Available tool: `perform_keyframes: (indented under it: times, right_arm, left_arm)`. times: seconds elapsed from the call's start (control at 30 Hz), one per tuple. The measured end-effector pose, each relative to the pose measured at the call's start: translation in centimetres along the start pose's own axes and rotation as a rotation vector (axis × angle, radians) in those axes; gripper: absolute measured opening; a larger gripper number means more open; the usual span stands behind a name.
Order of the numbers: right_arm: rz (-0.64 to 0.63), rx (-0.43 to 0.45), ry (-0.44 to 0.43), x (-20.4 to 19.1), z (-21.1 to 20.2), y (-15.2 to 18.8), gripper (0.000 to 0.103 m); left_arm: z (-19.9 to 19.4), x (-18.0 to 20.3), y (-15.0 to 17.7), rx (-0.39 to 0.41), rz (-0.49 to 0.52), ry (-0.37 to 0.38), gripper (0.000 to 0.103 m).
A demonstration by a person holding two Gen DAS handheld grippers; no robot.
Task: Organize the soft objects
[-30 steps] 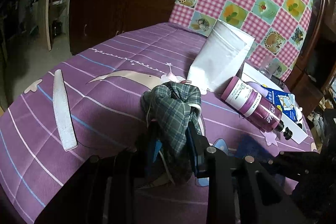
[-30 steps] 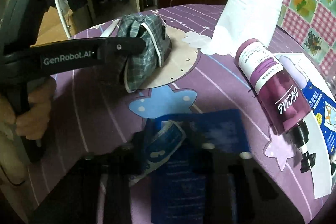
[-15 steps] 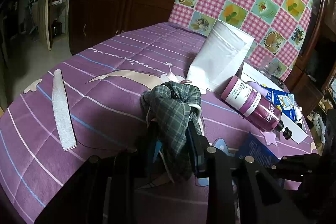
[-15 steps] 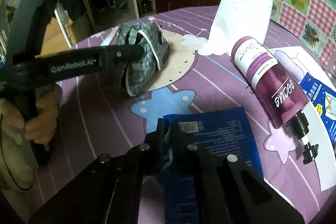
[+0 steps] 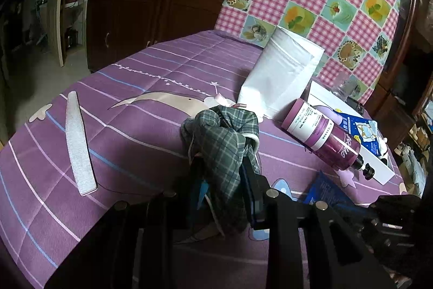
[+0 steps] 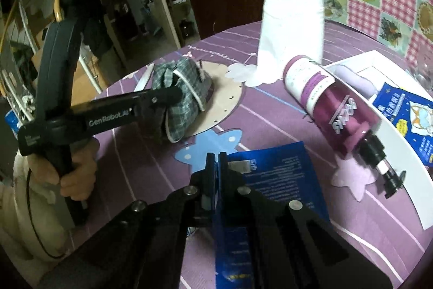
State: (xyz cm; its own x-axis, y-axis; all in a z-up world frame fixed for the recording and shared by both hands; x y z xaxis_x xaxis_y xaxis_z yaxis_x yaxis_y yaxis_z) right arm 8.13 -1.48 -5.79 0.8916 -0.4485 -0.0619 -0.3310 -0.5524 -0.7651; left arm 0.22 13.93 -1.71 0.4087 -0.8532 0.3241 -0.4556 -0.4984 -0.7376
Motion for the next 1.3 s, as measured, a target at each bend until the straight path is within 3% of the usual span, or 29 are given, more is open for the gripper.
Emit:
perform_keyframes:
  times: [0.63,1.13,1.3]
  right_arm:
    - [0.193,0.128,0.014,3.2,-3.8,-0.1,0.003]
    - [0.316,0.201,0.070,7.0,-6.4,0.3,0.003]
    - [0.351,0.225,0.085,8.1,-7.3,0.3,0.003]
  left_arm:
    - [-1.2,3.6,0.6,0.053,0.150,0.123,0.027]
    - [-2.7,6.6,-0.3,0.079,0.195,0.055,0.027]
    - [-3.5,8.4,-1.0,0.075,0.214,0.071,0.027]
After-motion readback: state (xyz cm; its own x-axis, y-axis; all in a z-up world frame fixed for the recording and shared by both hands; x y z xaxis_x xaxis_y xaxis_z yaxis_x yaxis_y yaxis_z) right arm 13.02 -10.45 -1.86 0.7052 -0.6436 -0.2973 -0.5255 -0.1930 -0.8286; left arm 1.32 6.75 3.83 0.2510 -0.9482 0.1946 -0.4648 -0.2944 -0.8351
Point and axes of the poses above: each gripper's, at about its wrist camera, not at the fingertips, and z roughly the way its jaws point, x to its right, y to its underside, the point moved 2 cm from there along z, roughly the way its jaws point, and after that the axes turned 5 degrees about -z, right-handed, at the moved point
